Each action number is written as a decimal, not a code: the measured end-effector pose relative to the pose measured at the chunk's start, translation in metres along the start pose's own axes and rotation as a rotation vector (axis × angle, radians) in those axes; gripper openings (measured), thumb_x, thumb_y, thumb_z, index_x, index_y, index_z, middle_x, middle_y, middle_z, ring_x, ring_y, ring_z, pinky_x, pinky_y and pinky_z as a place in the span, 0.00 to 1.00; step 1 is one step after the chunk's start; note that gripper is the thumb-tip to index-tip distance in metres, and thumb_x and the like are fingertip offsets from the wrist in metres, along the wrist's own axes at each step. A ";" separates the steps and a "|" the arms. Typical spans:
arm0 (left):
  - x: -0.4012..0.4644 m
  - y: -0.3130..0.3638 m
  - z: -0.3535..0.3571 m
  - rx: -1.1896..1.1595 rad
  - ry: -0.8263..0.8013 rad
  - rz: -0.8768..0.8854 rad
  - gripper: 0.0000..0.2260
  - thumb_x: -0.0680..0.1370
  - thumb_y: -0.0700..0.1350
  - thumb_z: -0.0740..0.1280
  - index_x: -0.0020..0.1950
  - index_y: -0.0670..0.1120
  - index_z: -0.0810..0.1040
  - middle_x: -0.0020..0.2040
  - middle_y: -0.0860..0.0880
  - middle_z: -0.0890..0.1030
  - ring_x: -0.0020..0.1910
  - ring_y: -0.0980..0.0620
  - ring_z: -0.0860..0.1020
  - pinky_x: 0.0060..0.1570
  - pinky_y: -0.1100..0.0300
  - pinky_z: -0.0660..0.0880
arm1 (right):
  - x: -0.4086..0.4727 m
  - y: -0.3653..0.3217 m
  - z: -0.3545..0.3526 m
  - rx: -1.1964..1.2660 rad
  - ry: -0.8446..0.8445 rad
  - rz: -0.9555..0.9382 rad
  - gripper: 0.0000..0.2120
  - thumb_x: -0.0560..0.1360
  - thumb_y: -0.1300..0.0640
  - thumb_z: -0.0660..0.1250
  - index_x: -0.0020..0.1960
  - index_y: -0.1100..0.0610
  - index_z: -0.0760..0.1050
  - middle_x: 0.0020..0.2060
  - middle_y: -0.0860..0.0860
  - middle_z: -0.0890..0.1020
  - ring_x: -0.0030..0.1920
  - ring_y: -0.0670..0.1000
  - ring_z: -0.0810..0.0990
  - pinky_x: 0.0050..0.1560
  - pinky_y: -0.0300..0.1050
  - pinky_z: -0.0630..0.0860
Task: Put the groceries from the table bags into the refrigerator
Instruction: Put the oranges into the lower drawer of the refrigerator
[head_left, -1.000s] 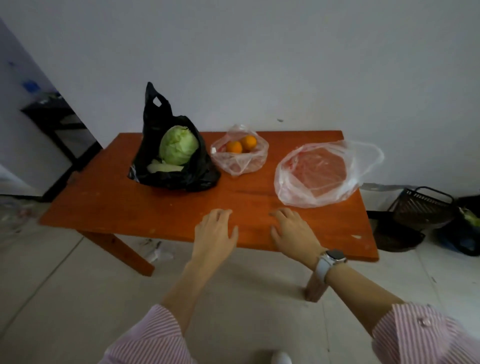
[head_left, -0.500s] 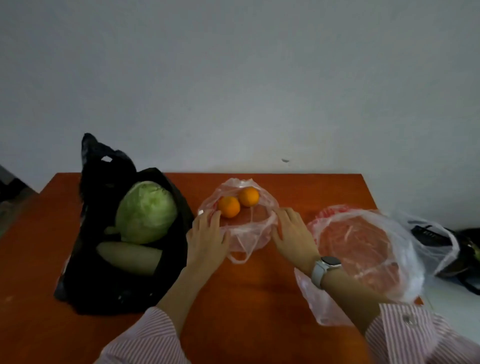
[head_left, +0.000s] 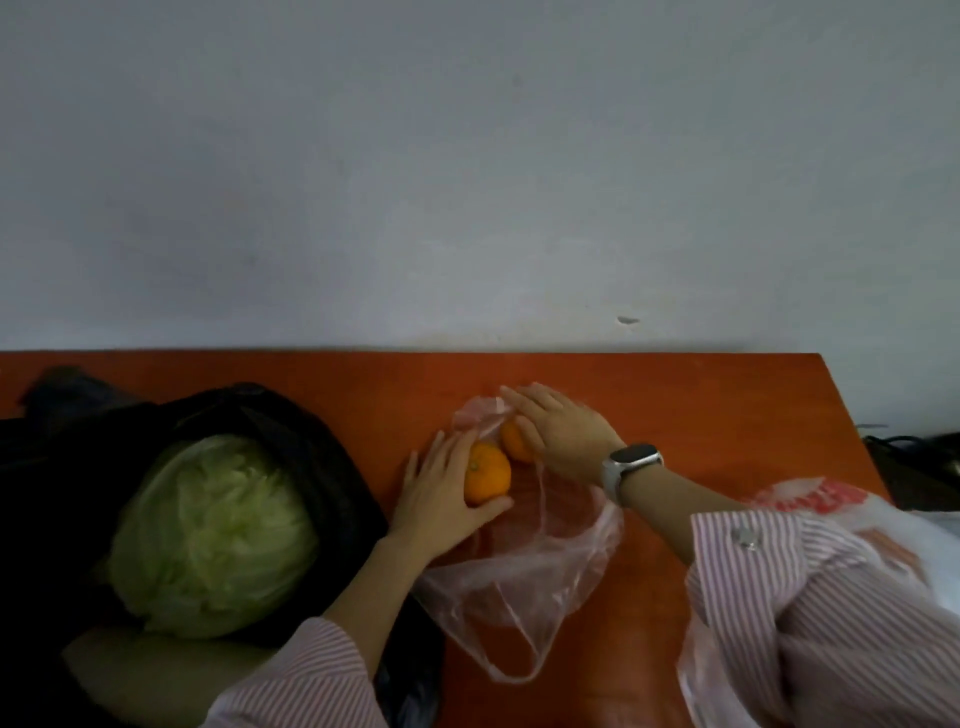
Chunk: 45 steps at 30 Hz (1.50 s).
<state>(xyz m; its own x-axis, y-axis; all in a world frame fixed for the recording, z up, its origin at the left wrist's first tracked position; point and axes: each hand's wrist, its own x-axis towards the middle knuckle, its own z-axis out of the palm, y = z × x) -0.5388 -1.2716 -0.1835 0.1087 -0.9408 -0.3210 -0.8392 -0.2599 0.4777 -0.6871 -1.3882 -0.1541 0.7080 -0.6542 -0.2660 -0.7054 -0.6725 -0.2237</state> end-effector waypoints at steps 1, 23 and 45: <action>0.002 -0.003 0.002 -0.019 0.005 0.015 0.42 0.69 0.64 0.66 0.75 0.53 0.48 0.76 0.50 0.54 0.76 0.51 0.48 0.73 0.49 0.43 | 0.006 0.000 0.001 0.110 0.003 0.048 0.21 0.81 0.51 0.49 0.73 0.51 0.55 0.71 0.52 0.64 0.72 0.54 0.60 0.69 0.53 0.62; 0.007 -0.015 -0.005 -0.087 -0.037 0.083 0.42 0.68 0.54 0.73 0.74 0.50 0.52 0.77 0.50 0.53 0.75 0.52 0.49 0.73 0.53 0.41 | -0.019 0.002 0.008 -0.363 0.121 -0.123 0.26 0.71 0.60 0.47 0.67 0.55 0.65 0.61 0.60 0.73 0.51 0.61 0.77 0.38 0.51 0.76; -0.095 0.108 -0.053 -0.761 0.381 0.189 0.33 0.66 0.43 0.76 0.64 0.60 0.64 0.60 0.62 0.69 0.61 0.54 0.71 0.58 0.53 0.73 | -0.200 -0.016 -0.064 1.188 0.660 0.270 0.23 0.70 0.56 0.70 0.59 0.40 0.65 0.54 0.39 0.70 0.52 0.47 0.75 0.44 0.39 0.79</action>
<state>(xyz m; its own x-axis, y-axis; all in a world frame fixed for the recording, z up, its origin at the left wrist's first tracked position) -0.6114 -1.2223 -0.0581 0.2885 -0.9562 0.0490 -0.2916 -0.0391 0.9557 -0.8155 -1.2689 -0.0378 0.1961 -0.9805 -0.0146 -0.1903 -0.0234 -0.9815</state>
